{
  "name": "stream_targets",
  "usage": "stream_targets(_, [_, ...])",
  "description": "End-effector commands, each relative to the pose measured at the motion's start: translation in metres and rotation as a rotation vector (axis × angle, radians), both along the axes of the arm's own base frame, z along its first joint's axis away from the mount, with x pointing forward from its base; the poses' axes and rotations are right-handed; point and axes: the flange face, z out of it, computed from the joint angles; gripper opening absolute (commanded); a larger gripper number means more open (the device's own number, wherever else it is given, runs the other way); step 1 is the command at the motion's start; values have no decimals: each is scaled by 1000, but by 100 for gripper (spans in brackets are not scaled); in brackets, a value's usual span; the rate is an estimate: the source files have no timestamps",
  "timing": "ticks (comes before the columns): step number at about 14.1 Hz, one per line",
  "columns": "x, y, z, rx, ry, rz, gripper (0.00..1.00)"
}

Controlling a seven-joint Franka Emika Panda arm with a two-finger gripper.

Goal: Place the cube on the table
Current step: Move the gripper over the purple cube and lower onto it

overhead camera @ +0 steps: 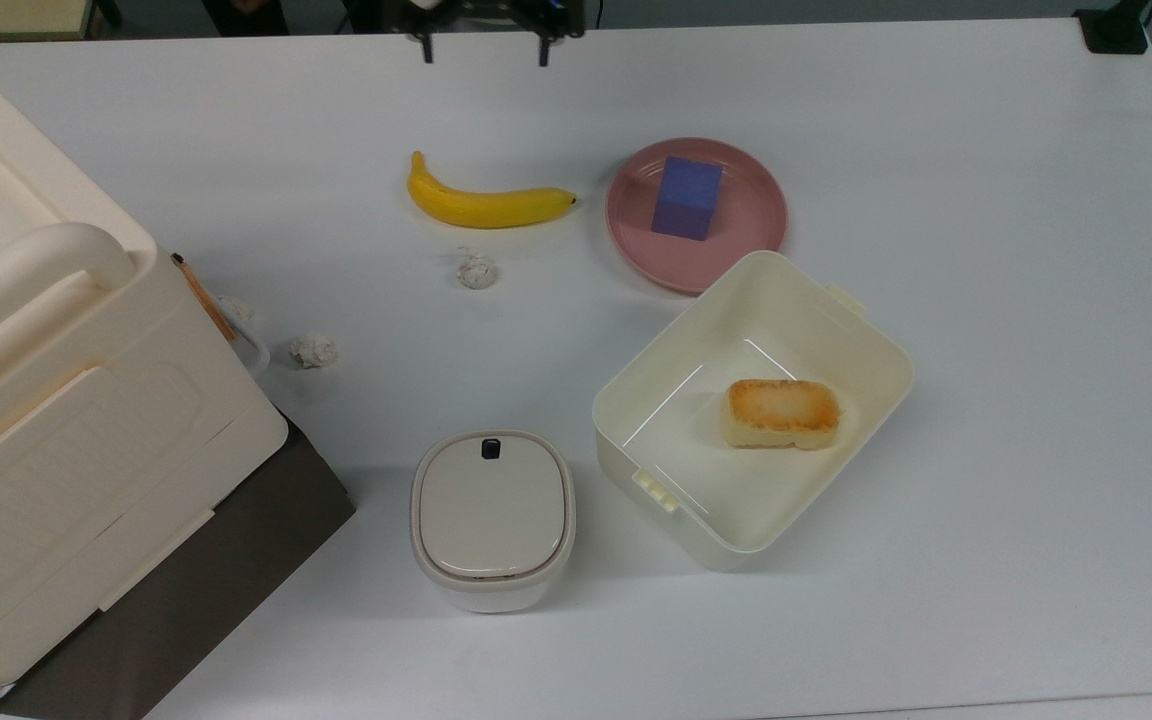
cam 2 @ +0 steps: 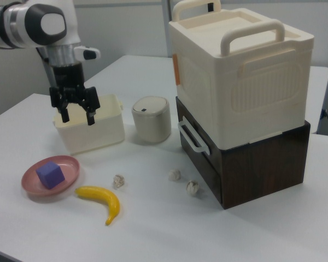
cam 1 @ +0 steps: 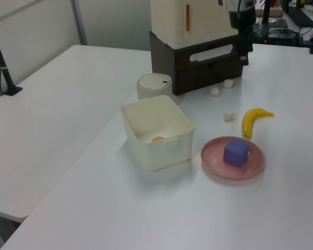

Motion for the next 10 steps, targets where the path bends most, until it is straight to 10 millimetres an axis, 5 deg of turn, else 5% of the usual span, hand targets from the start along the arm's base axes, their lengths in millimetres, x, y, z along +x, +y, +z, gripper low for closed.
stream_targets(1, [-14, 39, -18, -23, 47, 104, 100])
stream_targets(5, [-33, 102, -44, -41, 74, 173, 100])
stream_targets(8, [-47, 153, -88, -61, 53, 153, 100])
stream_targets(10, [-43, 168, -118, -65, 13, 120, 100])
